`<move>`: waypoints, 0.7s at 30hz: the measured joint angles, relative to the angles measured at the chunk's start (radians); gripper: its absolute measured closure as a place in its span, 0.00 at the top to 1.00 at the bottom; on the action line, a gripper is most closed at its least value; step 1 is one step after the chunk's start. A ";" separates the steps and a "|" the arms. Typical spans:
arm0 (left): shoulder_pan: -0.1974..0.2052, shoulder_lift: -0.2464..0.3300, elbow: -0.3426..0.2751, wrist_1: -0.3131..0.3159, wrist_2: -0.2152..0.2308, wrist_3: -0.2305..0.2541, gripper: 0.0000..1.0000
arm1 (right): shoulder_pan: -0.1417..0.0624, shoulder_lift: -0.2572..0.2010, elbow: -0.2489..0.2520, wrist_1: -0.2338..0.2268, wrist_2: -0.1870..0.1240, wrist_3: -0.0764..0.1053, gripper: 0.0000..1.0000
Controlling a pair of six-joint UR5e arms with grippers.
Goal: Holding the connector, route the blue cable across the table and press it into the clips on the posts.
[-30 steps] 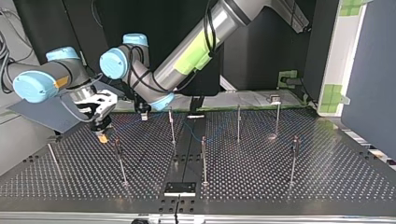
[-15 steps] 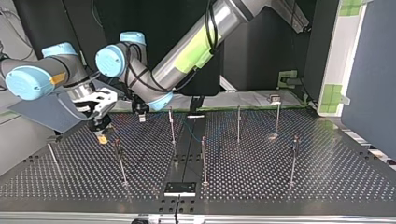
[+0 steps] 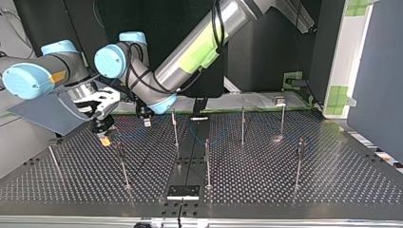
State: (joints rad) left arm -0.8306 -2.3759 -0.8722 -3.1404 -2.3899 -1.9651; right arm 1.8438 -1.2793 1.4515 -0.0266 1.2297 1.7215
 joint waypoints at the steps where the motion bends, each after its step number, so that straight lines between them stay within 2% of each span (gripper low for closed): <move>1: 0.000 0.001 0.000 0.001 -0.004 0.000 0.00 | 0.000 -0.004 0.000 0.000 0.000 0.001 0.00; 11: 0.002 0.016 0.000 0.026 -0.027 -0.002 0.00 | -0.002 -0.028 -0.001 0.000 -0.001 0.004 0.00; 21: -0.002 0.030 0.000 0.056 -0.009 -0.003 0.00 | -0.006 -0.045 -0.002 0.000 -0.001 0.004 0.00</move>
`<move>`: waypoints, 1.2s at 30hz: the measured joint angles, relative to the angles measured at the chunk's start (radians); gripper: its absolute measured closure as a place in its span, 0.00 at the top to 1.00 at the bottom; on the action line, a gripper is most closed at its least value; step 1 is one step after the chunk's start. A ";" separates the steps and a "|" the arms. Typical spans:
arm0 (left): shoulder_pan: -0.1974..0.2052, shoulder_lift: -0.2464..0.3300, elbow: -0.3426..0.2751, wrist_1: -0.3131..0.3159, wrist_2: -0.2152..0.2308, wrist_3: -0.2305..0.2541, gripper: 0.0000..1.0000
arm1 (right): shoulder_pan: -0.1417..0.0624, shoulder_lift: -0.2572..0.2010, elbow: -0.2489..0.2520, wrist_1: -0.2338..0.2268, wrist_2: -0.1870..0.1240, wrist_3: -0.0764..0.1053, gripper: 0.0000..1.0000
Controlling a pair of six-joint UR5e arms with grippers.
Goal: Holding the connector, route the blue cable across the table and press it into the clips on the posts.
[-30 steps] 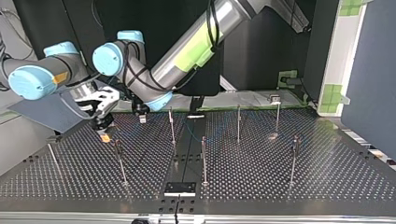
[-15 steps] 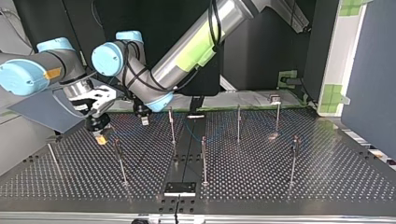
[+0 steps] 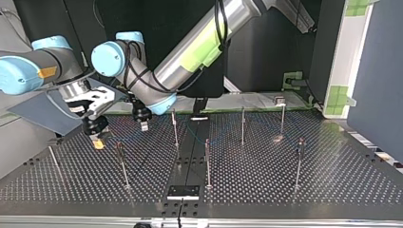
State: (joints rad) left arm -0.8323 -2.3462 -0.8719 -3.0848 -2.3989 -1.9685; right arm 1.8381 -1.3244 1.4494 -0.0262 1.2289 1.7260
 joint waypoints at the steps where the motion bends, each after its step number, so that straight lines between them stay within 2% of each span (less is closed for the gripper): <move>1: 0.001 0.001 0.000 0.005 0.005 0.000 0.00 | 0.000 -0.001 0.000 0.000 0.000 0.000 0.00; 6: 0.009 0.001 0.000 0.038 0.035 0.002 0.00 | -0.006 -0.010 0.000 0.000 0.000 0.005 0.00; 12: 0.023 0.002 0.000 0.070 0.043 0.003 0.00 | -0.015 -0.012 -0.009 0.000 -0.002 0.007 0.00; 28: 0.048 0.002 0.001 0.114 0.047 0.005 0.00 | -0.028 -0.012 -0.014 0.000 -0.008 0.006 0.00; 36: 0.048 0.002 0.000 0.102 0.020 -0.010 0.00 | -0.021 -0.014 -0.014 0.002 -0.009 0.000 0.00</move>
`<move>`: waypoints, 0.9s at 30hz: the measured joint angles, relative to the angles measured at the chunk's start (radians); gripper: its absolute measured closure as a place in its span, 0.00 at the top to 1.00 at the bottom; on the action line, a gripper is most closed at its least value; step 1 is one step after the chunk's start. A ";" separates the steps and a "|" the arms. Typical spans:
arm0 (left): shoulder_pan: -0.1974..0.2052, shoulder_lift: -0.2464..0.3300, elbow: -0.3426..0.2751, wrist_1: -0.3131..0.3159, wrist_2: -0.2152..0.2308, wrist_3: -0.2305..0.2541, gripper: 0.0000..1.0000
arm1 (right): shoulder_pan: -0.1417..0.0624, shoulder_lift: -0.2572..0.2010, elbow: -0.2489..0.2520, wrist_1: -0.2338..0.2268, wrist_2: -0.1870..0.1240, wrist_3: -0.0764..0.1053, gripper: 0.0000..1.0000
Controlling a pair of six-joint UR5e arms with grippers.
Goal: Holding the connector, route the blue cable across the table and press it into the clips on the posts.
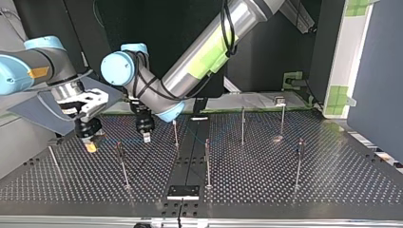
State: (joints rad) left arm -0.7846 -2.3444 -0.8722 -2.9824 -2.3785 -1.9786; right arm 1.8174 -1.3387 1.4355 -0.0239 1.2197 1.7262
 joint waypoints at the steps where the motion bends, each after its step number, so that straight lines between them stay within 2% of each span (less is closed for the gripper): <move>1: 0.001 0.000 0.000 0.001 0.005 0.001 0.00 | 0.001 0.000 0.000 0.000 0.000 -0.001 0.00; 4: 0.013 -0.001 0.000 0.021 0.056 0.014 0.00 | 0.007 -0.003 0.000 0.003 0.000 -0.003 0.00; 12: 0.013 0.000 0.001 0.023 0.060 0.014 0.00 | 0.021 -0.014 0.000 0.005 -0.002 -0.005 0.00; 18: 0.013 0.000 0.001 0.023 0.059 0.014 0.00 | 0.030 -0.027 0.000 0.005 -0.023 -0.003 0.00; 27: 0.013 0.000 0.001 0.023 0.059 0.014 0.00 | 0.011 -0.017 0.000 0.003 -0.027 0.005 0.00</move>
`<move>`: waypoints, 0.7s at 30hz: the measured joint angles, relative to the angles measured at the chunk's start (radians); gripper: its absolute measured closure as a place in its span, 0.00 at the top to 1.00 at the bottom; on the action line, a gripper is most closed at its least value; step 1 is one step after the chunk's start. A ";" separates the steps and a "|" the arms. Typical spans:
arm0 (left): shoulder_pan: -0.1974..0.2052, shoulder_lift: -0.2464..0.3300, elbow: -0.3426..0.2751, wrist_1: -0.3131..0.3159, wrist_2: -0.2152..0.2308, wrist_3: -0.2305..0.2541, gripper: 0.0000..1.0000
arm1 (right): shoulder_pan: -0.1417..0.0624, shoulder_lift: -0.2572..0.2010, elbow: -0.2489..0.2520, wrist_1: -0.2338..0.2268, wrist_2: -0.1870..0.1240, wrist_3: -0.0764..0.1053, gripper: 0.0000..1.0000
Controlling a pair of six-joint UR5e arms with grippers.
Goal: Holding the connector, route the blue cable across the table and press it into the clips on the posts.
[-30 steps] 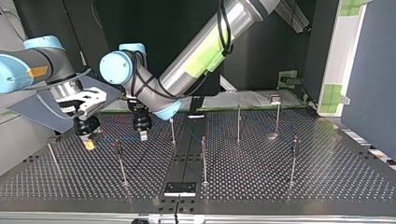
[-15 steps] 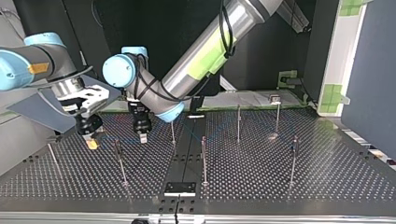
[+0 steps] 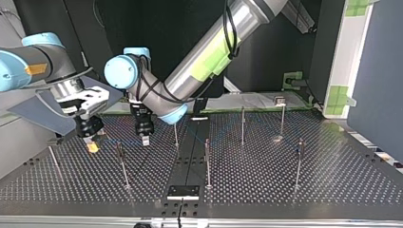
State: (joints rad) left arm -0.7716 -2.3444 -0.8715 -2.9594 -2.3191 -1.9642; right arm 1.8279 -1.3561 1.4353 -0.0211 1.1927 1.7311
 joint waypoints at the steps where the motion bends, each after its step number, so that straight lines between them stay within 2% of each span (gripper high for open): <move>1: 0.000 0.000 0.000 0.000 0.000 0.000 0.00 | -0.002 0.003 0.000 0.000 0.000 0.000 0.00; 8: 0.000 0.000 0.000 0.000 0.001 0.000 0.00 | -0.021 0.015 0.000 -0.009 -0.004 0.001 0.00; 13: -0.001 0.001 0.000 0.000 0.000 0.000 0.00 | -0.033 0.017 0.000 -0.037 -0.027 0.007 0.00; 15: -0.001 0.000 0.000 0.000 0.000 0.000 0.00 | -0.031 0.017 -0.001 -0.041 -0.032 0.008 0.00; 17: 0.001 0.000 0.000 0.000 -0.001 0.000 0.00 | -0.018 0.014 0.003 -0.023 -0.008 0.003 0.00; 21: 0.001 0.000 0.000 0.000 0.000 0.000 0.00 | -0.015 0.013 0.003 -0.018 -0.004 0.002 0.00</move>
State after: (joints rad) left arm -0.7710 -2.3448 -0.8718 -2.9593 -2.3190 -1.9642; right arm 1.8130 -1.3427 1.4386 -0.0396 1.1889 1.7328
